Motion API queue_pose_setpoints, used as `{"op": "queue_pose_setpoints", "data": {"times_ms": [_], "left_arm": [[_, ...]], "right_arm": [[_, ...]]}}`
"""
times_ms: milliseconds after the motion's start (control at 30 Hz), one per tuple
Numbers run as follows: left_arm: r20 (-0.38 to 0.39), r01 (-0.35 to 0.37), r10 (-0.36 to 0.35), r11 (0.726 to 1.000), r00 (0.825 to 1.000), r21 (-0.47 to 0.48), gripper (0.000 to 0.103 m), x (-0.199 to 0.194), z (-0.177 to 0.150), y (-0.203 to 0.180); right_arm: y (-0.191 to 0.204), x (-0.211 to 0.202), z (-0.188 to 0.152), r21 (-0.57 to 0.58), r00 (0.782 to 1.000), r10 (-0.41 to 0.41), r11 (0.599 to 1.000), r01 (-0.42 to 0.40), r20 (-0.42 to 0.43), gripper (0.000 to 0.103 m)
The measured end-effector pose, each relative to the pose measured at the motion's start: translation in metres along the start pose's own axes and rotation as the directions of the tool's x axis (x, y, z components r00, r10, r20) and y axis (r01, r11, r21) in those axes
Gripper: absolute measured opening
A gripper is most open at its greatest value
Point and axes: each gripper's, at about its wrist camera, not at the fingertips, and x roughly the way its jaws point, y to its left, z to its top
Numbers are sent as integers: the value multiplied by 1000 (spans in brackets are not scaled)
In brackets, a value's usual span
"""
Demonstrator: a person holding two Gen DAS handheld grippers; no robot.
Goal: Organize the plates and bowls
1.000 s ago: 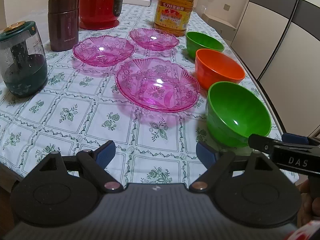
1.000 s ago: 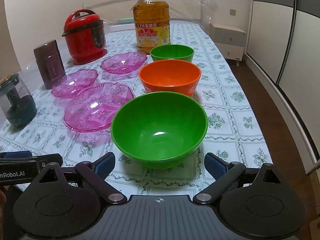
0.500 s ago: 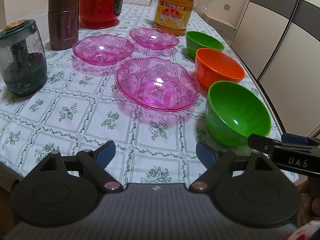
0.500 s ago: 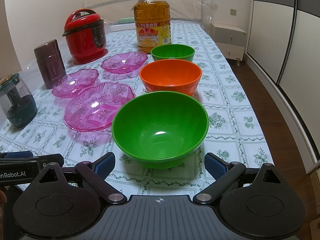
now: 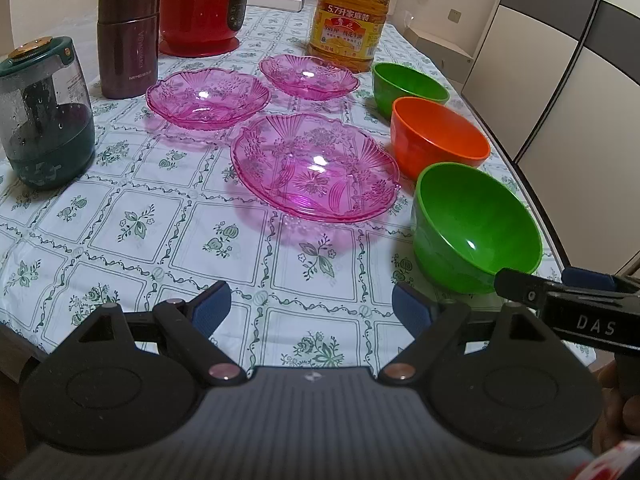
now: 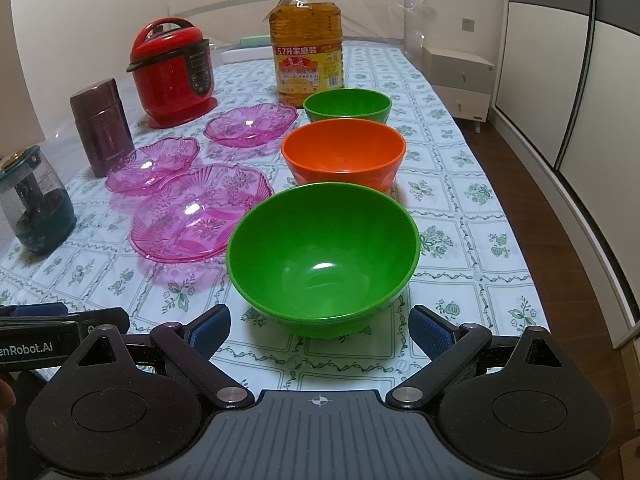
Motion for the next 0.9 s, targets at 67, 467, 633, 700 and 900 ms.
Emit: {"op": "queue_pose_setpoints", "data": {"times_ms": [67, 467, 633, 700, 900], "left_arm": [[2, -6, 6, 1000, 1000, 5, 86, 0, 0, 0], [33, -13, 13, 1000, 999, -23, 86, -1, 7, 9], [97, -7, 12, 999, 995, -50, 86, -2, 22, 20], [111, -9, 16, 998, 994, -62, 86, -1, 30, 26], [106, -9, 22, 992, 994, -124, 86, 13, 55, 47]], "right_arm": [[0, 0, 0, 0, 1000, 0, 1000, 0, 0, 96], [4, -6, 7, 11, 998, 13, 1000, -14, 54, 96], [5, -4, 28, 1, 996, 40, 999, -41, 84, 96], [6, 0, 38, -10, 994, 56, 998, -55, 95, 96], [15, 16, 76, -38, 984, 132, 991, -128, 120, 96]]}}
